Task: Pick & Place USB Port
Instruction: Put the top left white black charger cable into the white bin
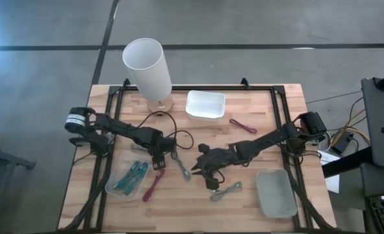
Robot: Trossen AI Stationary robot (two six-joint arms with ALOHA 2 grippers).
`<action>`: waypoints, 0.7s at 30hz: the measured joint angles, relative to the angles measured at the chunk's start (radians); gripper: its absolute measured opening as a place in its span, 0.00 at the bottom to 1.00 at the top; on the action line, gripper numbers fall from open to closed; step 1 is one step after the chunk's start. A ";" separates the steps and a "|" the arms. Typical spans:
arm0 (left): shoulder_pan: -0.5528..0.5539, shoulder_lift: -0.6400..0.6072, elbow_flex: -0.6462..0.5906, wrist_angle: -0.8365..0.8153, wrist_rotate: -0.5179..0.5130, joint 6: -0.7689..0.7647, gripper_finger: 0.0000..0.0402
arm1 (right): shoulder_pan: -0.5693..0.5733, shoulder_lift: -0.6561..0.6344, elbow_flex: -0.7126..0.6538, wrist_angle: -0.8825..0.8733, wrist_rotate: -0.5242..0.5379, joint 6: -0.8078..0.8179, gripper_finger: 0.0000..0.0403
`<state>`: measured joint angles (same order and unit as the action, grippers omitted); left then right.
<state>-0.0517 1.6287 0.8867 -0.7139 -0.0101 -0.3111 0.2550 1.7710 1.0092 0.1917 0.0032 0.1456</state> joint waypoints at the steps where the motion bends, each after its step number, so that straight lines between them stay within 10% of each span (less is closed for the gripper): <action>1: 0.000 0.000 -0.001 0.000 0.000 0.001 0.37 | 0.000 0.000 0.000 0.000 0.000 0.000 0.20; 9: 0.001 0.002 0.042 -0.012 -0.010 -0.014 0.04 | 0.000 0.000 0.000 0.000 0.000 0.001 0.20; 21: -0.003 -0.052 0.223 -0.004 -0.012 0.024 0.02 | 0.002 -0.033 -0.001 -0.013 0.084 0.034 0.18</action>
<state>-0.0547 1.5766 1.1101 -0.7178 -0.0219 -0.2871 0.2574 1.7383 1.0080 0.1785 0.0872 0.1792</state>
